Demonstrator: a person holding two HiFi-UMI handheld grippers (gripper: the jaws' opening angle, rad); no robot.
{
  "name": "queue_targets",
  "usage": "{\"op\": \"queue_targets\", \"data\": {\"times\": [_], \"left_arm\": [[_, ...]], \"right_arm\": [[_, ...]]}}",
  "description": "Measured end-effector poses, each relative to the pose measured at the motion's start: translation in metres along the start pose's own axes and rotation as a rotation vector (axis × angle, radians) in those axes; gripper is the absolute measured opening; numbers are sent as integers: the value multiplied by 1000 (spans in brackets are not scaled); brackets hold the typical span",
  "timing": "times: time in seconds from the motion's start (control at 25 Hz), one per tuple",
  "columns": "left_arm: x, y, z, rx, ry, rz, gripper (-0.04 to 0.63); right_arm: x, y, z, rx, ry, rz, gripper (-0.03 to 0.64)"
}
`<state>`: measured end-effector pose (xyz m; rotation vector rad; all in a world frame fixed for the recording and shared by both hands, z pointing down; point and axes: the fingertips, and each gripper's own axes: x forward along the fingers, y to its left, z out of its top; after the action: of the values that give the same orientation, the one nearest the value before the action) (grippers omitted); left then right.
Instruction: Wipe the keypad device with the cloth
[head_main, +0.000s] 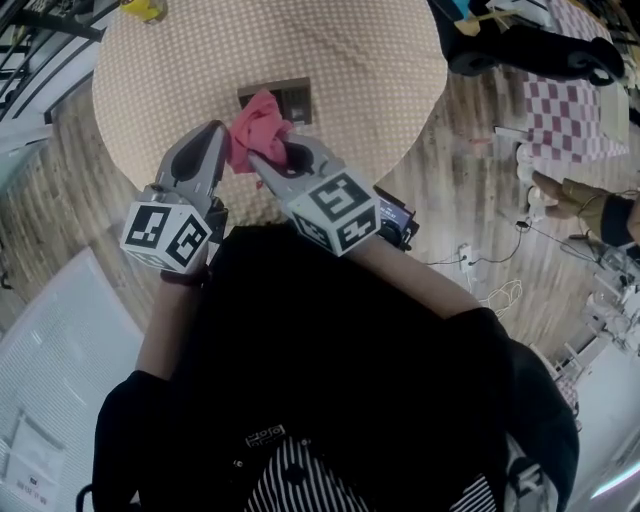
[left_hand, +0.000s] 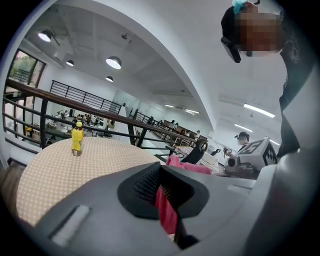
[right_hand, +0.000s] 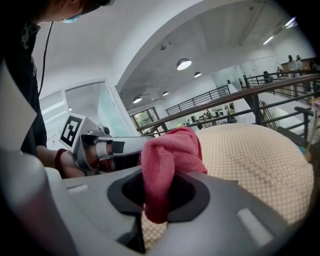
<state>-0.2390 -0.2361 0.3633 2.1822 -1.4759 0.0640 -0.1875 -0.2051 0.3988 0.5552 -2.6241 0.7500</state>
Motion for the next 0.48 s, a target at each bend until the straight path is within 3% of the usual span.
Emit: {"op": "queue_targets", "data": {"times": [0.48], "left_arm": [[40, 34, -15, 31, 96, -40, 0]], "right_arm": [[34, -32, -15, 41, 28, -82, 78]]}}
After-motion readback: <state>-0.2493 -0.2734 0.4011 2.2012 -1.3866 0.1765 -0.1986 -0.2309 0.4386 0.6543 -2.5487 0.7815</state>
